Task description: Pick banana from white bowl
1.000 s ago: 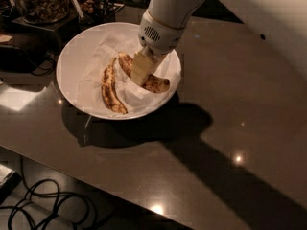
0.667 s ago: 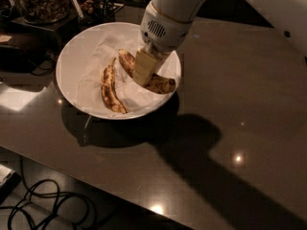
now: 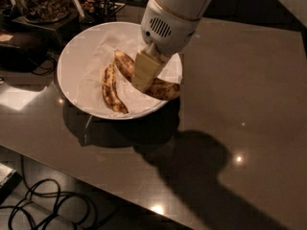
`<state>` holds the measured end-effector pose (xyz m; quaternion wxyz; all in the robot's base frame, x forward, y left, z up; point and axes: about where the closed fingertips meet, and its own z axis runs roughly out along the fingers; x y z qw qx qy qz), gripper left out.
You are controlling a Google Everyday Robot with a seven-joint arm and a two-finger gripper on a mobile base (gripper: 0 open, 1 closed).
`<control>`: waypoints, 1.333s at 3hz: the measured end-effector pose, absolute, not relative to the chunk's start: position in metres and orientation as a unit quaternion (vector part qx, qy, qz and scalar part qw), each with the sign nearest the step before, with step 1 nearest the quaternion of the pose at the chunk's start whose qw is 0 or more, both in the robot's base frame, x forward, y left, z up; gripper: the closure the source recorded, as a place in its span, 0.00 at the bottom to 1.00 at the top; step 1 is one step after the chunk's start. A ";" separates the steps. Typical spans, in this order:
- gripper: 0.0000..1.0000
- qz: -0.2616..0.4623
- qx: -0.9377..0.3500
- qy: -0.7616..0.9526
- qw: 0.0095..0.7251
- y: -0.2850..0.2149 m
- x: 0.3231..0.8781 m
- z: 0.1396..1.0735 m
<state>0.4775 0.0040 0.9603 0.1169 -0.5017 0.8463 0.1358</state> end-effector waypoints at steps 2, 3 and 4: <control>1.00 0.161 -0.488 0.850 0.114 -0.011 0.420 0.951; 1.00 0.152 -0.479 0.860 0.086 -0.009 0.387 0.941; 1.00 0.142 -0.474 0.866 0.068 -0.004 0.367 0.940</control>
Offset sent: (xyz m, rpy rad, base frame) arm -0.1061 -0.0317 -0.0247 0.0567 0.0936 -0.0478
